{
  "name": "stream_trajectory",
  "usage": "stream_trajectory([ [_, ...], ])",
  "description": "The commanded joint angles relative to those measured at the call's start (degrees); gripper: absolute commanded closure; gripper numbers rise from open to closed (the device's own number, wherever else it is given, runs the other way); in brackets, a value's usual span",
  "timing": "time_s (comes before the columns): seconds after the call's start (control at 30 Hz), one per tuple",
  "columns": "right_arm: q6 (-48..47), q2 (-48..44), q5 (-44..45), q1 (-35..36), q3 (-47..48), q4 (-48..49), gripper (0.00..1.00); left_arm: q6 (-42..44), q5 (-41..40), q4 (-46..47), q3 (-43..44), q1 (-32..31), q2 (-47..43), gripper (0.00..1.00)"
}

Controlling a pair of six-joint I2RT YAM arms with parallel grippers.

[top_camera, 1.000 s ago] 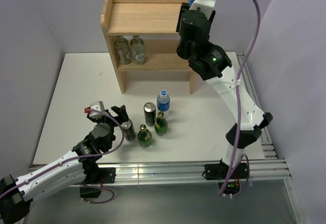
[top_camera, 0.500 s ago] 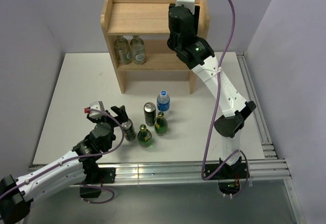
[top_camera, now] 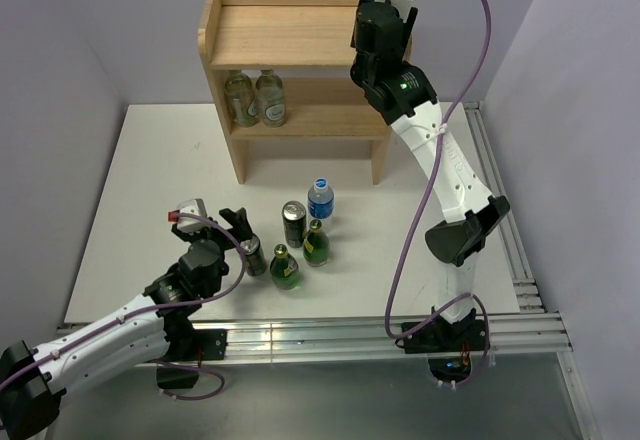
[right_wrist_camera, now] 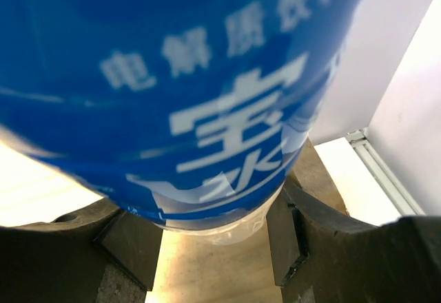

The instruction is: Place and organize the beverage onto the shelf

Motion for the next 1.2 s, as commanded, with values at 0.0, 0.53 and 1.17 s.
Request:
stream_trajectory([
  [0.0,1.68,-2.22,1.54,-1.58,-0.60,3.34,0.70,-0.84,0.47,0.75,0.57,0.19,0.07,0.07],
  [0.53,1.68,-1.25,3.73,-1.58,-2.45,4.39,0.13,-1.02,0.29,0.49,0.57,0.28,-0.10,0.07],
  [1.17,9.94,-10.39,4.08,-0.70,-18.17,2.20,0.13,-1.11,0.12,0.66,0.31,0.28,-0.45,0.06],
])
